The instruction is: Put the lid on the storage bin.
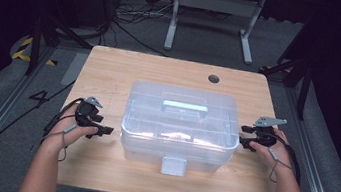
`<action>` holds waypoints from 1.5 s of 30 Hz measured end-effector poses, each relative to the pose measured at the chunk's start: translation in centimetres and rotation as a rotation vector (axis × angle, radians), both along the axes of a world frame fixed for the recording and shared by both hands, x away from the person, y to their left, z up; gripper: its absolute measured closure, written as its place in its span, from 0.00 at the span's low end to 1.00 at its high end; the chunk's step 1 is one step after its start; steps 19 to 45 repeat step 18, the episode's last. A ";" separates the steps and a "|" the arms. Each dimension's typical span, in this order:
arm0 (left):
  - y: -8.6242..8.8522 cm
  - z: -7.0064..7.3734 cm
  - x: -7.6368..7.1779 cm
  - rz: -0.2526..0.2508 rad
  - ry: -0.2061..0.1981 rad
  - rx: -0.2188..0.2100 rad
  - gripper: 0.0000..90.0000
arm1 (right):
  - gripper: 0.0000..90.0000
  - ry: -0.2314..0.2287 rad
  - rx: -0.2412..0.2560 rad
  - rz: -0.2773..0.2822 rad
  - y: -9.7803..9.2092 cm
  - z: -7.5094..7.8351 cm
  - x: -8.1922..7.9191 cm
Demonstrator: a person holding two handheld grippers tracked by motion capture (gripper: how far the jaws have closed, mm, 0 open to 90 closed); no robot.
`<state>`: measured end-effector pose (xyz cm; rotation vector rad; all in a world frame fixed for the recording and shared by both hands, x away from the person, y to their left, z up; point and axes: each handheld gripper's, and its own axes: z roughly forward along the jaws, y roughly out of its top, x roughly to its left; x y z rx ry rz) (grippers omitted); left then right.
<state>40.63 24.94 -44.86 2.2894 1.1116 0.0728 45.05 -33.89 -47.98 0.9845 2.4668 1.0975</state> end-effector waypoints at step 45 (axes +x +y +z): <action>-1.0 0.4 -0.4 -0.035 0.086 0.096 0.33 | 0.40 0.034 -0.054 -0.020 0.4 -0.3 -0.2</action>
